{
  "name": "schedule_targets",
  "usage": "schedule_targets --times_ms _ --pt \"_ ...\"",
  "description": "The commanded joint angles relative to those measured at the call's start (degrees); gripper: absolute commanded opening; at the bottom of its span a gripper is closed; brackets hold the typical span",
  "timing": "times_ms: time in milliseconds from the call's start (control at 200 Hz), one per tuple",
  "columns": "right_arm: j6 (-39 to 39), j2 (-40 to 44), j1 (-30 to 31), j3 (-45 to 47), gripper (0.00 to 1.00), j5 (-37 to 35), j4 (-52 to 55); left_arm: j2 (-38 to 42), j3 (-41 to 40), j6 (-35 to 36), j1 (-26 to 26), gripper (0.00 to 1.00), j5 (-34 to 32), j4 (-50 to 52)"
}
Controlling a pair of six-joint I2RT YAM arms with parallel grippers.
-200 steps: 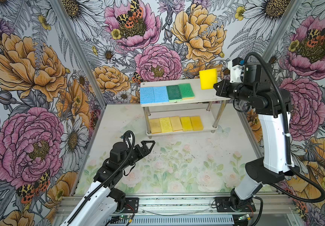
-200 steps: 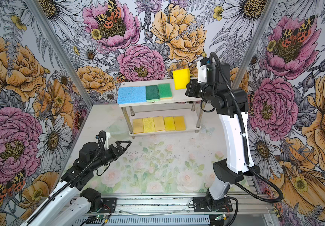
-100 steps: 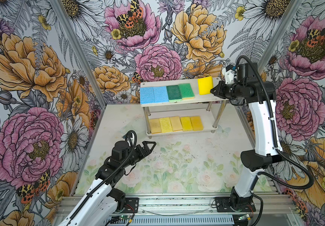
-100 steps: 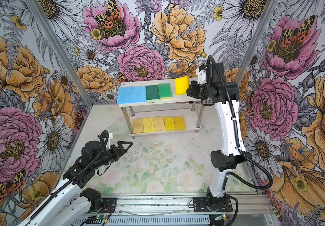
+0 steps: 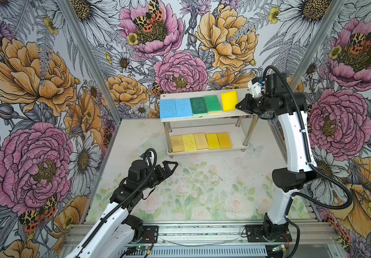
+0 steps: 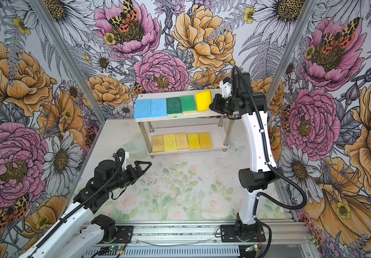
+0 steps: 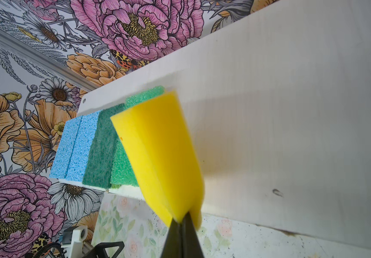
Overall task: Arrange cleaning sponges on a shelf
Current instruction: Place the cleaning sponge at the shelf.
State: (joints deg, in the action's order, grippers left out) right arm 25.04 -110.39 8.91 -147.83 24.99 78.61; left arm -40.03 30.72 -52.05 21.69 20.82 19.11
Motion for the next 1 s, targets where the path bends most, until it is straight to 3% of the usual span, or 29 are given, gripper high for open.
schedule_targets --times_ms 0,405,995 --pt "0.81 -0.62 -0.45 -1.02 0.04 0.98 -0.04 -0.39 -0.38 1.05 -0.86 0.99 1.29 -0.57" --pt "0.47 -1.47 -0.57 -1.1 0.29 -0.25 -0.21 -0.49 -0.49 0.99 -1.44 0.99 1.99 -0.56" --pt "0.27 -0.24 -0.66 -1.05 0.38 -1.99 -0.23 -0.17 -0.84 0.91 -1.65 0.99 2.25 -0.57"
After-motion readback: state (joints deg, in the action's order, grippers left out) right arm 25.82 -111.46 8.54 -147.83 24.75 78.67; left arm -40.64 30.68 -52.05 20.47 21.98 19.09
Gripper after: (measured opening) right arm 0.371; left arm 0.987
